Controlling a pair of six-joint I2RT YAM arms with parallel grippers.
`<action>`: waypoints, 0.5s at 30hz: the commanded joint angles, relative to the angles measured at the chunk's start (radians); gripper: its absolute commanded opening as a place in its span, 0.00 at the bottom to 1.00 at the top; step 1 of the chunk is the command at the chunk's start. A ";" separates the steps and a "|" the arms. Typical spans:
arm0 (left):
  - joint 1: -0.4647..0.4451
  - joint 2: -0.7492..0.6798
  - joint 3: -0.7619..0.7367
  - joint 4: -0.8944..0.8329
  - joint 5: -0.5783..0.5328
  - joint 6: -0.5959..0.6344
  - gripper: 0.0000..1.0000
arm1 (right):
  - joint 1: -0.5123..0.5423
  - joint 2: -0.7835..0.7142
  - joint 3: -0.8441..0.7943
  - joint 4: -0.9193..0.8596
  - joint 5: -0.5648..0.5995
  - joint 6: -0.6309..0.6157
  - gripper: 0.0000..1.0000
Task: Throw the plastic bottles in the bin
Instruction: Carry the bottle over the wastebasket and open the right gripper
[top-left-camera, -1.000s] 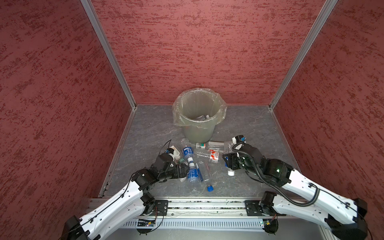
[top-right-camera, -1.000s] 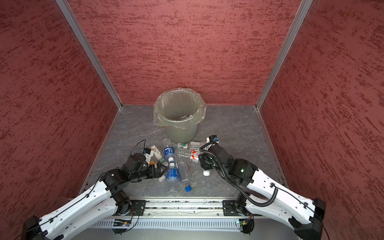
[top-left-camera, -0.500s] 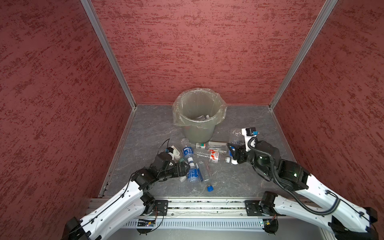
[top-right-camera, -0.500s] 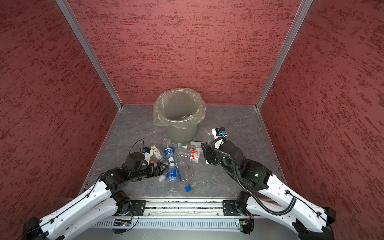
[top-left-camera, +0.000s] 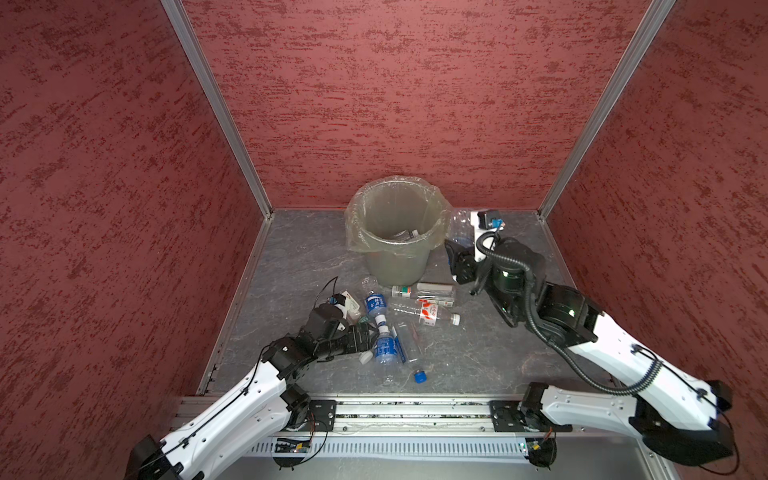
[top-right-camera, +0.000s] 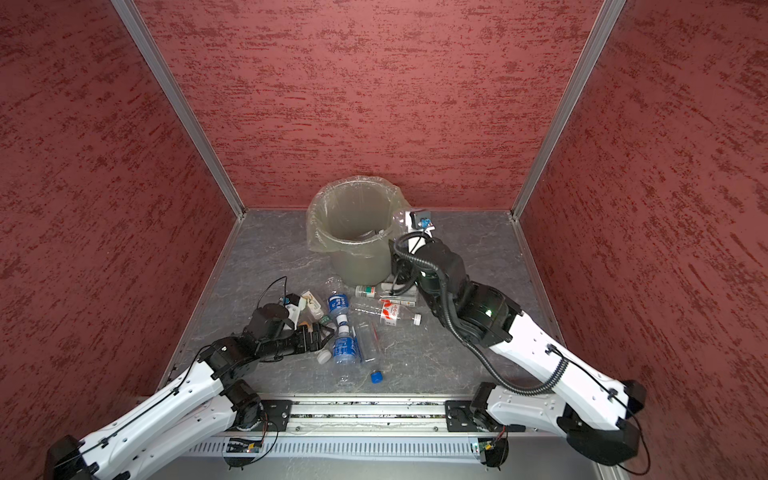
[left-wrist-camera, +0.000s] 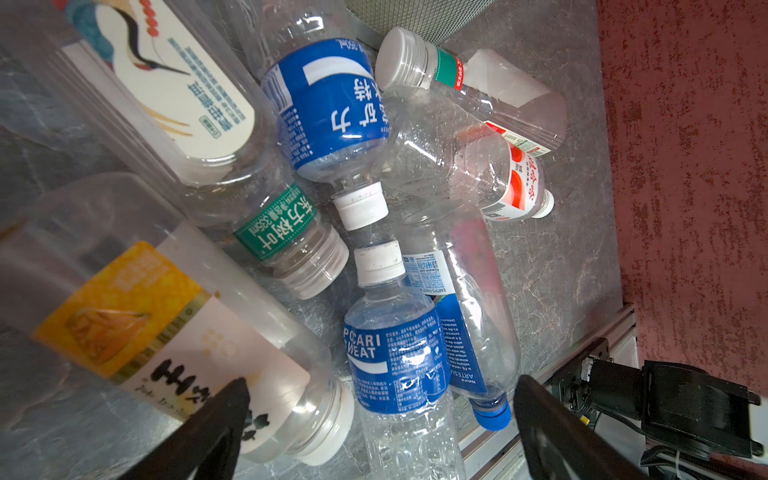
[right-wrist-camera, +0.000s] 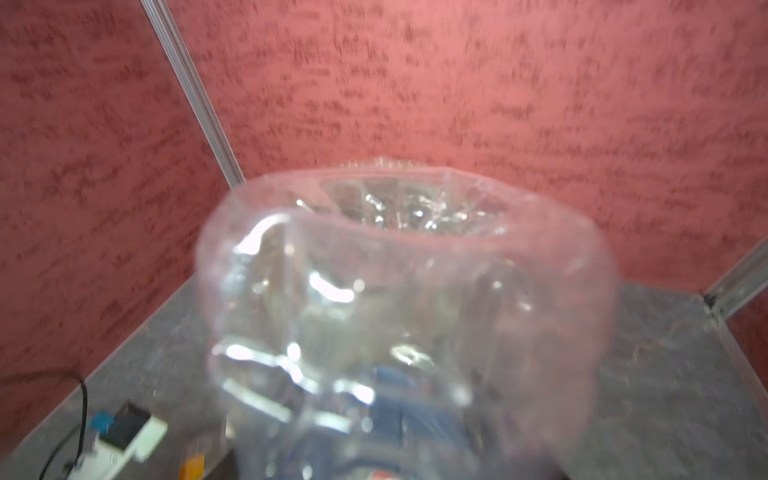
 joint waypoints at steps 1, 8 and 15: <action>0.009 -0.005 0.012 0.019 0.011 0.001 0.99 | -0.075 0.204 0.271 0.057 0.012 -0.110 0.23; 0.014 -0.058 0.042 -0.051 -0.014 0.007 0.99 | -0.256 0.995 1.427 -0.395 -0.144 -0.079 0.99; 0.016 -0.167 0.046 -0.144 -0.048 0.007 0.99 | -0.310 0.800 1.060 -0.231 -0.211 0.028 0.99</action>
